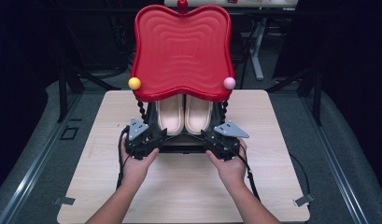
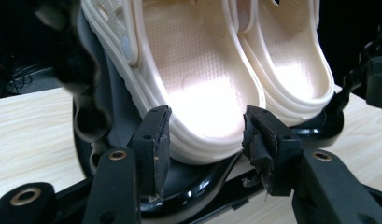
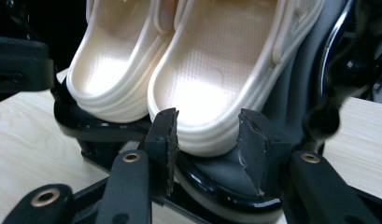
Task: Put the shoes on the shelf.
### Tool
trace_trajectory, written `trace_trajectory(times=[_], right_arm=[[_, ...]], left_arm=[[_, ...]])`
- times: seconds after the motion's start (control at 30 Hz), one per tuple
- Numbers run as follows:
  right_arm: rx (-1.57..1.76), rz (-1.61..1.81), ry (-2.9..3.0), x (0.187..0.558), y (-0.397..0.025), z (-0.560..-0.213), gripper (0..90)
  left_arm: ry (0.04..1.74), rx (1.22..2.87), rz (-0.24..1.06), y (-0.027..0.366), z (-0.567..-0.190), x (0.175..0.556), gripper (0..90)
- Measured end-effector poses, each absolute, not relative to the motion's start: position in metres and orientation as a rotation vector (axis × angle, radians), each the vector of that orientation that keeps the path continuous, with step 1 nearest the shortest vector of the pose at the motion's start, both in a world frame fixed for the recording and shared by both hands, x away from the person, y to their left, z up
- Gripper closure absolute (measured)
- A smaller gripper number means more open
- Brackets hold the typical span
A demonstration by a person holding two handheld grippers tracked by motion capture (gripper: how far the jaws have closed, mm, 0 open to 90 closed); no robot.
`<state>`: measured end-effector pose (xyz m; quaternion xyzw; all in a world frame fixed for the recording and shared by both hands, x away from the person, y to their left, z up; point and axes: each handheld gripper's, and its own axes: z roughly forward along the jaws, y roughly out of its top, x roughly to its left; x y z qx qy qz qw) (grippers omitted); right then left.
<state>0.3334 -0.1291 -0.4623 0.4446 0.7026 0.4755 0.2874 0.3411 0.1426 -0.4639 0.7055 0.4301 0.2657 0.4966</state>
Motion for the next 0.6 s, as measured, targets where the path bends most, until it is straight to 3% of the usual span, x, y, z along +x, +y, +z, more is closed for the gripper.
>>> trace_trajectory(times=[0.6], right_arm=[[1.15,1.236,1.897,0.3,-0.157,-0.465,55.5]], left_arm=[[1.065,1.756,0.632,0.186,-0.483,0.303,49.4]])
